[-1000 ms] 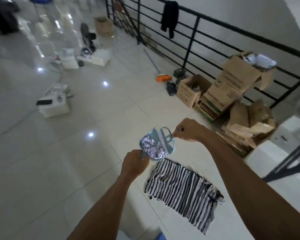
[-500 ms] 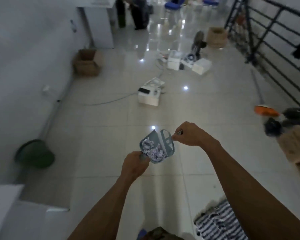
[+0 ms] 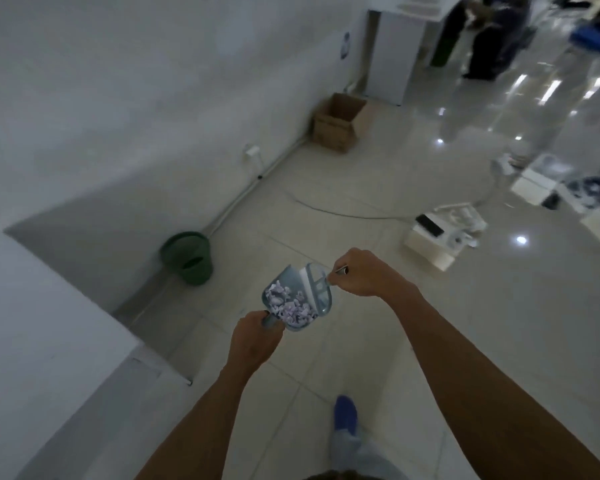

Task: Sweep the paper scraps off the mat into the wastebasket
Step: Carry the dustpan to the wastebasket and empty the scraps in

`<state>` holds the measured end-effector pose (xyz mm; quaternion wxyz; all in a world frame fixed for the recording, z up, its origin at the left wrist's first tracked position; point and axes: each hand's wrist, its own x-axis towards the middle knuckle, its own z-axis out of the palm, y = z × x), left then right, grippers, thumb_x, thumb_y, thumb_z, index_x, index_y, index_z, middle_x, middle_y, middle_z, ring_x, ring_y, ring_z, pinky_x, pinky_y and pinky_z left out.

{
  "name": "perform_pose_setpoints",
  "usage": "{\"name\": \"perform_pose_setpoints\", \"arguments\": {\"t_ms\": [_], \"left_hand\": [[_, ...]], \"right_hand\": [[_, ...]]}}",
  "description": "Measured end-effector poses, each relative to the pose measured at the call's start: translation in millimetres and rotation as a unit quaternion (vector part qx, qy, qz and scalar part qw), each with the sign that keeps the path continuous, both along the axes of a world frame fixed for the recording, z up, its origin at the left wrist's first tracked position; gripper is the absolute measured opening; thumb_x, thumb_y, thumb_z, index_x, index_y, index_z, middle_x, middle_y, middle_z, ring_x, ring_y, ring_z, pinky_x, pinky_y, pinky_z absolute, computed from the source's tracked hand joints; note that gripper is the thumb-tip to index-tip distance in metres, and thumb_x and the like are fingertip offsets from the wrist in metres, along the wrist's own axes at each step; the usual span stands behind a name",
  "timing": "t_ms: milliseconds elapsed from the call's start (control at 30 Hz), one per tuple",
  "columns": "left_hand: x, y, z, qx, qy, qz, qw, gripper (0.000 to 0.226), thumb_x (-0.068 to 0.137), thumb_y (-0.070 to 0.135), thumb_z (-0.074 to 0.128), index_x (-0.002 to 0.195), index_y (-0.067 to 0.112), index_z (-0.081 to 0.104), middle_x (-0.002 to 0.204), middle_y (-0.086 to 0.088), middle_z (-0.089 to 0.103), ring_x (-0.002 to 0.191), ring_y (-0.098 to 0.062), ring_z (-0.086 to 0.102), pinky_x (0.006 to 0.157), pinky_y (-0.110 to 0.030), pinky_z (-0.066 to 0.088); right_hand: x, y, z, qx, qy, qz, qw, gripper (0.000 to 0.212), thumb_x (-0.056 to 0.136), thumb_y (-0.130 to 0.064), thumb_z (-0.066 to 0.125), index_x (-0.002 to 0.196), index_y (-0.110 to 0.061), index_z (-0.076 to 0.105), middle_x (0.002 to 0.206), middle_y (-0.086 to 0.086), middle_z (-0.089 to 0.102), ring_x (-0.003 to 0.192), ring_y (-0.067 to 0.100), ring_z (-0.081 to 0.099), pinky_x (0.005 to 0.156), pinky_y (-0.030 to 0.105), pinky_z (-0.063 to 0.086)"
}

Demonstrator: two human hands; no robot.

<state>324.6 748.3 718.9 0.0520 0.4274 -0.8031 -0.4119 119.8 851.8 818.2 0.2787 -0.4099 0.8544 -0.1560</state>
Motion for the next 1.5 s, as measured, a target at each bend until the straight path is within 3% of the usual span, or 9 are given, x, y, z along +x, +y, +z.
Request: {"name": "perform_pose_setpoints", "arguments": {"t_ms": [133, 233, 333, 467, 700, 933, 1200, 1300, 1500], "left_hand": [[-24.5, -52.7, 1.2, 0.0, 0.018, 0.099, 0.995, 0.046, 0.087, 0.018, 0.06, 0.052, 0.018, 0.031, 0.045, 0.006, 0.031, 0.045, -0.006, 0.027, 0.046, -0.026, 0.022], [-37.8, -89.1, -2.8, 0.014, 0.006, 0.176, 0.984, 0.033, 0.084, 0.024, 0.061, 0.057, 0.011, 0.048, 0.05, 0.001, 0.044, 0.049, -0.014, 0.039, 0.048, -0.027, 0.028], [-46.9, -125.5, -8.7, 0.027, 0.021, 0.245, 0.969, 0.028, 0.084, 0.025, 0.061, 0.064, 0.005, 0.058, 0.055, -0.004, 0.053, 0.052, -0.019, 0.047, 0.05, -0.028, 0.034], [-58.6, -183.9, -15.3, 0.024, 0.019, 0.313, 0.949, 0.021, 0.086, 0.018, 0.061, 0.069, 0.005, 0.061, 0.057, -0.002, 0.054, 0.054, -0.017, 0.047, 0.046, -0.024, 0.033], [-77.3, -313.8, -33.8, 0.053, 0.015, 0.391, 0.919, 0.018, 0.083, 0.021, 0.06, 0.068, 0.011, 0.057, 0.056, 0.001, 0.053, 0.052, -0.019, 0.048, 0.047, -0.023, 0.035], [-84.4, -438.4, -62.5, 0.078, 0.002, 0.45, 0.89, 0.022, 0.076, 0.033, 0.055, 0.063, 0.016, 0.047, 0.068, -0.019, 0.065, 0.069, -0.042, 0.061, 0.052, -0.026, 0.035], [-113.1, -525.0, -137.3, 0.102, -0.045, 0.515, 0.85, 0.026, 0.077, 0.034, 0.054, 0.076, 0.009, 0.06, 0.067, -0.009, 0.06, 0.06, -0.03, 0.048, 0.056, -0.028, 0.039], [-123.3, -553.5, -191.5, 0.128, -0.047, 0.544, 0.828, 0.023, 0.08, 0.032, 0.053, 0.078, 0.01, 0.062, 0.082, -0.014, 0.071, 0.064, -0.03, 0.052, 0.059, -0.027, 0.039], [-151.2, -607.1, -328.0, 0.162, -0.092, 0.565, 0.804, 0.032, 0.09, 0.026, 0.05, 0.096, -0.001, 0.066, 0.103, -0.021, 0.068, 0.096, -0.037, 0.064, 0.071, -0.031, 0.041]], "right_hand": [[-38.3, -87.6, -3.3, -0.01, 0.003, 0.057, 0.998, 0.032, 0.085, -0.034, 0.063, 0.081, -0.004, 0.072, 0.074, 0.012, 0.07, 0.064, 0.018, 0.061, 0.06, 0.027, 0.047], [-57.5, -146.4, -1.2, -0.026, 0.01, 0.104, 0.994, 0.026, 0.084, -0.034, 0.061, 0.077, -0.011, 0.069, 0.061, -0.001, 0.06, 0.06, 0.015, 0.055, 0.053, 0.021, 0.036], [-64.8, -208.7, -5.8, -0.026, 0.018, 0.16, 0.987, 0.016, 0.084, -0.036, 0.059, 0.08, -0.024, 0.069, 0.07, -0.007, 0.063, 0.066, 0.014, 0.058, 0.054, 0.021, 0.035], [-66.8, -299.3, -18.3, -0.026, 0.016, 0.234, 0.972, 0.02, 0.086, -0.033, 0.057, 0.073, -0.021, 0.067, 0.07, -0.004, 0.063, 0.068, 0.02, 0.059, 0.054, 0.025, 0.036], [-71.0, -462.3, -35.2, 0.003, 0.027, 0.3, 0.954, 0.024, 0.088, -0.035, 0.056, 0.097, -0.021, 0.075, 0.086, 0.001, 0.073, 0.073, 0.019, 0.062, 0.063, 0.025, 0.039], [-71.7, -607.5, -68.6, 0.025, 0.026, 0.356, 0.934, 0.025, 0.09, -0.039, 0.055, 0.09, -0.021, 0.072, 0.084, -0.002, 0.073, 0.074, 0.016, 0.065, 0.062, 0.027, 0.046], [-83.9, -733.5, -165.0, 0.064, 0.019, 0.431, 0.9, 0.022, 0.088, -0.038, 0.058, 0.084, -0.022, 0.072, 0.065, -0.005, 0.065, 0.052, 0.013, 0.054, 0.053, 0.026, 0.04], [-87.3, -774.2, -228.1, 0.073, 0.007, 0.471, 0.879, 0.023, 0.089, -0.04, 0.058, 0.086, -0.022, 0.072, 0.07, -0.003, 0.069, 0.057, 0.018, 0.062, 0.057, 0.03, 0.049], [-91.7, -827.0, -377.1, 0.077, -0.008, 0.513, 0.855, 0.027, 0.095, -0.03, 0.05, 0.086, -0.011, 0.067, 0.093, 0.012, 0.072, 0.084, 0.029, 0.066, 0.07, 0.036, 0.053]]}}
